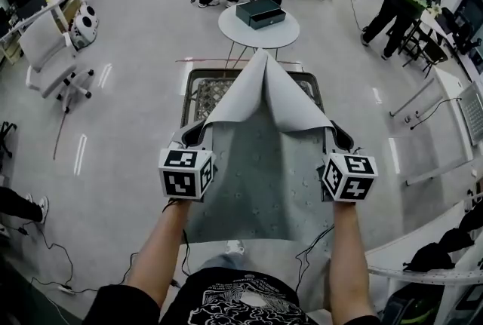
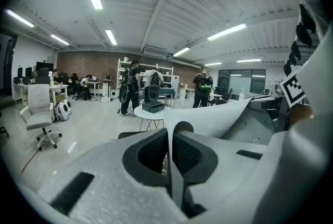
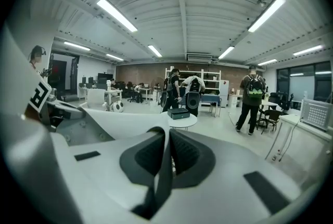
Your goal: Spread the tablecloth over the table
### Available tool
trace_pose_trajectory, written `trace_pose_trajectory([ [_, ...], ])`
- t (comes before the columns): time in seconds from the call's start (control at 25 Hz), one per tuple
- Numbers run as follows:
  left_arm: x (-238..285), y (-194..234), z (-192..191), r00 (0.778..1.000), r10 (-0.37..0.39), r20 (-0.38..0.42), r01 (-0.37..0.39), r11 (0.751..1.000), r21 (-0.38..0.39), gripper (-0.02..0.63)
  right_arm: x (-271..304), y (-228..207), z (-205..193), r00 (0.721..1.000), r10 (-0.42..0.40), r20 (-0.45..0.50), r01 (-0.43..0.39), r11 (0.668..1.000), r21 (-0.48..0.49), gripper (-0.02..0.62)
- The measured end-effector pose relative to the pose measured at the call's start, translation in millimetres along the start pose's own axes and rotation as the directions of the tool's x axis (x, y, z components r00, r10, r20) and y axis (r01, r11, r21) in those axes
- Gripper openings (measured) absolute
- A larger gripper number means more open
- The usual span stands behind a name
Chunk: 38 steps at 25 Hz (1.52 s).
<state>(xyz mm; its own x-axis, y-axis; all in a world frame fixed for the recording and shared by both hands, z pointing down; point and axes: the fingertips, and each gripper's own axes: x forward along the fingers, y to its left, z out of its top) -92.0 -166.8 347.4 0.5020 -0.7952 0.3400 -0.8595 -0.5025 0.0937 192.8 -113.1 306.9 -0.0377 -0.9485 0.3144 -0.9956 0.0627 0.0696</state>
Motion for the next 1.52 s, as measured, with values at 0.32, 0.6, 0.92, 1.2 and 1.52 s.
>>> trace_pose_trajectory([
  [0.32, 24.3, 13.7, -4.8, 0.999, 0.045, -0.023, -0.044, 0.999, 0.021, 0.009, 31.5, -10.1, -12.6, 1.0, 0.019, -0.009, -0.019, 1.0, 0.005, 0.006],
  [0.6, 58.1, 28.8, -8.5, 0.993, 0.109, -0.04, -0.108, 0.994, 0.027, 0.009, 76.0, -33.5, -24.3, 0.998, 0.054, -0.028, -0.054, 0.999, -0.002, 0.006],
  [0.92, 108.2, 54.1, -15.6, 0.98, 0.173, -0.102, -0.172, 0.985, 0.025, 0.009, 141.9, -60.8, -37.9, 0.993, 0.101, -0.069, -0.101, 0.995, 0.001, 0.006],
  [1.2, 147.7, 73.5, -24.8, 0.969, 0.203, -0.144, -0.197, 0.979, 0.053, 0.009, 183.5, -81.7, -52.8, 0.991, 0.089, -0.105, -0.092, 0.996, -0.022, 0.006],
  [1.52, 167.1, 93.6, -41.8, 0.957, 0.238, -0.165, -0.225, 0.97, 0.093, 0.009, 195.9, -97.4, -69.6, 0.993, 0.038, -0.107, -0.05, 0.993, -0.104, 0.006],
])
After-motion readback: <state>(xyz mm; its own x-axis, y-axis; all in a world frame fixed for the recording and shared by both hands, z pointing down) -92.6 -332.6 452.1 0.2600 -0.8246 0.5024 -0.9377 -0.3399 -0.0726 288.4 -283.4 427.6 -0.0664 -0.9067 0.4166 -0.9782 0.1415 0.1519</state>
